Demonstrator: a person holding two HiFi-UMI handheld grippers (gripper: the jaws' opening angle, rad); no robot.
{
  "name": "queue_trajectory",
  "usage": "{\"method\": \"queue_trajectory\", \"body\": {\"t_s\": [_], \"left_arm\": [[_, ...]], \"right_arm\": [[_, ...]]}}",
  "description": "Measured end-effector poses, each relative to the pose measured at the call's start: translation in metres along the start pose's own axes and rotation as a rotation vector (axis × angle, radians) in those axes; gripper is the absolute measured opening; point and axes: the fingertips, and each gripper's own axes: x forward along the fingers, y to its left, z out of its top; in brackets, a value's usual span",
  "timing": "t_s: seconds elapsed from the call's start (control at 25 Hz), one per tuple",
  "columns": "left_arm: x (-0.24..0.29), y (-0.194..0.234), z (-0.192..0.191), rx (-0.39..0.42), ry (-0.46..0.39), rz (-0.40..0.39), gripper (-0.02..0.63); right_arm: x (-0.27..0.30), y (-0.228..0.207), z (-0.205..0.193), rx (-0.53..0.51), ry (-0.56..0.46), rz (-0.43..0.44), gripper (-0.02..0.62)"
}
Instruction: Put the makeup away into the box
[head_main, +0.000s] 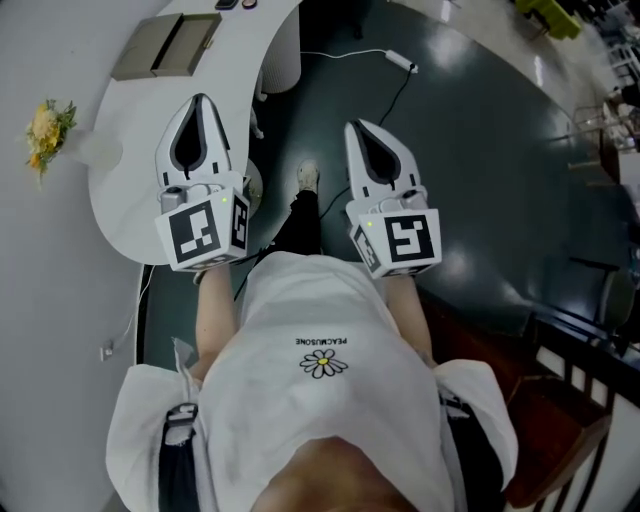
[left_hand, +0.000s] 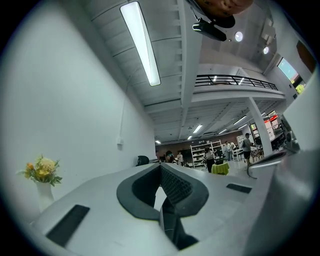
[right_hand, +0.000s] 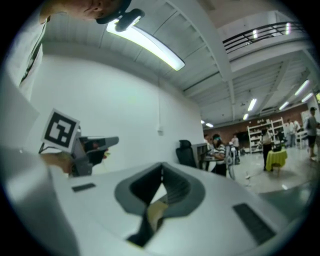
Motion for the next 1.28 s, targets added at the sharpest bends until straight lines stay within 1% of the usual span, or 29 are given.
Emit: {"method": "queue_trajectory", "body": {"t_s": [0.04,0.16,0.2,0.36,0.56,0.68,0.84,0.96,1.12,1.28], "left_arm": [[0.008,0.001,-0.002,-0.002,0.000,-0.001,0.019],[0.033,0.010,-0.006,-0.052,-0.021,-0.004,0.019],[0.043,0.012,-0.008,-0.058,-0.028,-0.006,0.018],[0.089,0.021,-0.013,-0.041,-0.031,0.001,0.018],[0.144,0.026,-0.027,-0.051,-0.014,-0.008,0.018],[0.177,0.032,-0.037,-0.065,0.004,-0.002,0.019],[0.223,0.038,-0.038,-0.074,-0.012,-0.001,0.018],[0.250,0.046,-0.034,-0.061,-0.031,0.015,0.020],[0.283,0.067,-0.036,-0.062,-0.039,0.065,0.019],[0.307,0.089,-0.043,-0.060,-0.033,0.115,0.018]], "right_arm": [[0.003,-0.006,-0.001,0.003,0.000,-0.008,0.029],[0.018,-0.020,-0.007,0.006,-0.002,-0.021,0.029],[0.025,-0.025,-0.009,0.003,-0.002,-0.023,0.029],[0.064,-0.042,-0.014,-0.023,0.012,-0.023,0.029],[0.116,-0.063,-0.015,-0.049,0.049,-0.012,0.029],[0.148,-0.073,-0.017,-0.057,0.075,0.011,0.029],[0.198,-0.091,-0.012,-0.068,0.095,0.028,0.029],[0.239,-0.101,-0.001,-0.077,0.080,0.062,0.029],[0.293,-0.103,0.014,-0.113,0.057,0.129,0.029],[0.338,-0.102,0.014,-0.103,0.062,0.190,0.029]]}}
